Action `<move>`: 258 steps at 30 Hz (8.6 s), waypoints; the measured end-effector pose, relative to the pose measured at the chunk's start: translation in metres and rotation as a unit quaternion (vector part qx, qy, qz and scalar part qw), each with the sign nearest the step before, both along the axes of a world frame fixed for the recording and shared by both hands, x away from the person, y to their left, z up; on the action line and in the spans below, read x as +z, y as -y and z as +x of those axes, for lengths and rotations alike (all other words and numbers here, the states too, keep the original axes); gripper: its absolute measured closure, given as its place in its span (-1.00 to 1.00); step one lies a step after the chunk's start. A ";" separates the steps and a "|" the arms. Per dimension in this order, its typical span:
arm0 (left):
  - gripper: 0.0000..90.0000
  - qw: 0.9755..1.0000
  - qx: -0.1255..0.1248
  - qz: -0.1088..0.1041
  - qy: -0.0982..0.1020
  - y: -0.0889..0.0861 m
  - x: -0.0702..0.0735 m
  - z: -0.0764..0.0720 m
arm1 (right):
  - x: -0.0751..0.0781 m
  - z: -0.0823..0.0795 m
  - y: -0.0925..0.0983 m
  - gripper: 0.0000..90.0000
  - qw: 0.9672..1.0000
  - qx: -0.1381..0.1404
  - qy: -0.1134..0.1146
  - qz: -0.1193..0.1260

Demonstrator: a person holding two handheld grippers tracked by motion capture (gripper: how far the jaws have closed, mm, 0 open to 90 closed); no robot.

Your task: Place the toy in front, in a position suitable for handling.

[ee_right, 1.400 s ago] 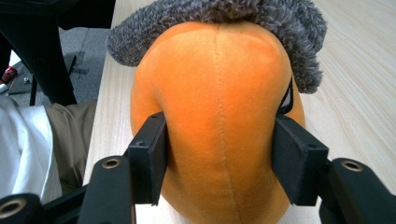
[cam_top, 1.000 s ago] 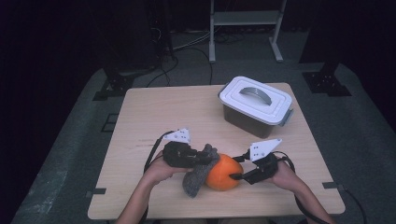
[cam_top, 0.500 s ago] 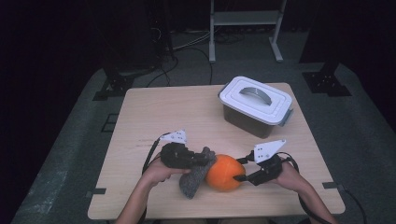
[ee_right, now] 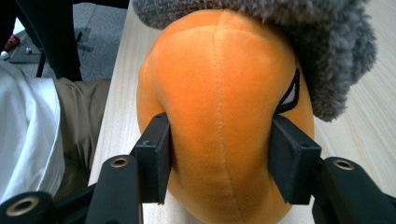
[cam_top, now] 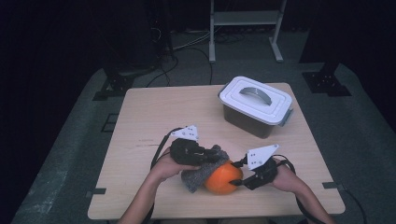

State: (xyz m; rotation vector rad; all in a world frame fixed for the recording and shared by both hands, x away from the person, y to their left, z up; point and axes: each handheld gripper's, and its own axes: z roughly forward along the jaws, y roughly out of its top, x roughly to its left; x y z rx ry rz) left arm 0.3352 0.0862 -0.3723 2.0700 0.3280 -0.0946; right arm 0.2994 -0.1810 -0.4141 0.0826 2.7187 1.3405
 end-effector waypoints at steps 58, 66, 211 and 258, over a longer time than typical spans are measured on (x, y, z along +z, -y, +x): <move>0.70 1.000 0.015 -0.005 -0.016 -0.016 -0.011 -0.006 | -0.003 0.013 0.018 0.00 0.999 -0.028 -0.016 0.024; 0.70 0.999 0.042 0.003 -0.025 -0.007 -0.010 -0.001 | 0.005 0.012 0.021 -0.35 0.996 -0.065 -0.058 0.006; 0.68 0.999 0.027 0.012 -0.031 0.020 -0.021 0.005 | 0.008 0.007 -0.013 -0.64 0.994 -0.094 -0.049 -0.035; 0.68 0.998 0.048 -0.021 -0.040 -0.015 -0.025 0.006 | 0.009 0.010 -0.014 0.22 0.995 -0.086 -0.030 -0.029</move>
